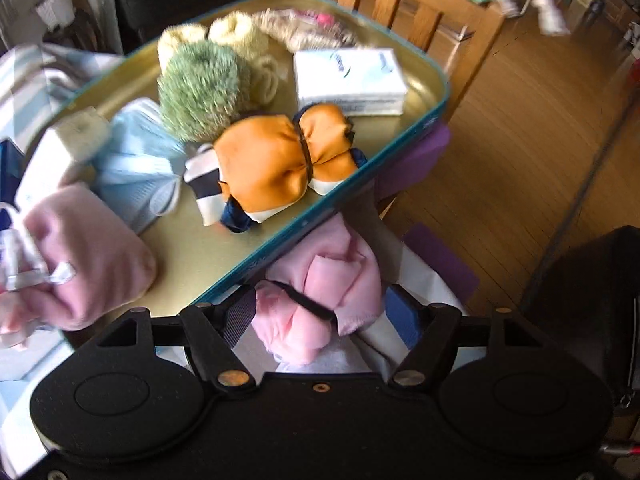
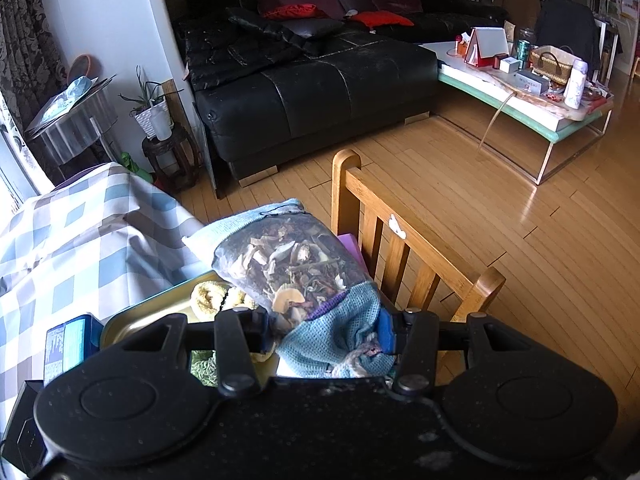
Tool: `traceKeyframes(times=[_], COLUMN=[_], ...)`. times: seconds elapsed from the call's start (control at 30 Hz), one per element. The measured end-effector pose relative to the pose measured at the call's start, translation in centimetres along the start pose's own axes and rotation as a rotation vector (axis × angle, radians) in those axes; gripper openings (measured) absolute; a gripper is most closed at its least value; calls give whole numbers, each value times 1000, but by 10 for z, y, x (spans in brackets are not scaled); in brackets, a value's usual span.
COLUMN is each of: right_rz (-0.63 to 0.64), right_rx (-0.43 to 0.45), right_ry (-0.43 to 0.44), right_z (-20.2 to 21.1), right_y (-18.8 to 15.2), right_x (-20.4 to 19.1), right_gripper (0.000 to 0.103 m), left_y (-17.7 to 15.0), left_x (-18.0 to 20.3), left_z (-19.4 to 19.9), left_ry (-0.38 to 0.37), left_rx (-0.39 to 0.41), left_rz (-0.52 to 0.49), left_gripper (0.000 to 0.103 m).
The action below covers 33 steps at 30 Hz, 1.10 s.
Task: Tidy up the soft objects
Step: 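Lower both grippers into the tray and open them to release the pouch and bag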
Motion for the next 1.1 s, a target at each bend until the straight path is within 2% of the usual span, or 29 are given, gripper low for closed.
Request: traceKeyframes(times=[0.07, 0.2, 0.27, 0.33, 0.63, 0.87, 1.1], right_rz=[-4, -11, -14, -18, -32, -37, -39], right_rx=[-2, -7, -9, -7, -7, -8, -5], right_ry=[2, 1, 3, 2, -1, -3, 5], right_z=[-1, -3, -4, -4, -5, -6, -4], right_y=[-1, -3, -3, -3, -5, -5, -6], right_x=[0, 2, 3, 4, 6, 6, 5], right_gripper=[47, 47, 47, 47, 47, 47, 47], left_y=[2, 5, 5, 3, 2, 4, 15], left_x=[2, 19, 26, 29, 24, 3, -9], left_z=[-9, -16, -19, -23, -21, 3, 41], left_ry=[20, 45, 50, 65, 58, -6, -24], left_rx=[-19, -33, -43, -61, -52, -15, 50], left_rz=[9, -69, -98, -109, -73, -37, -33], left_gripper=[67, 67, 64, 51, 31, 29, 29])
Point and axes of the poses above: each gripper's, at about its wrist camera, not at the fingertips, and z roughly against the way its jaws point, x to its right, y to its top, the point moved 5 cm from there along -z, roughly the way its jaws point, and after that the axes turned 14 degrees about x, right-handed, at the moved point
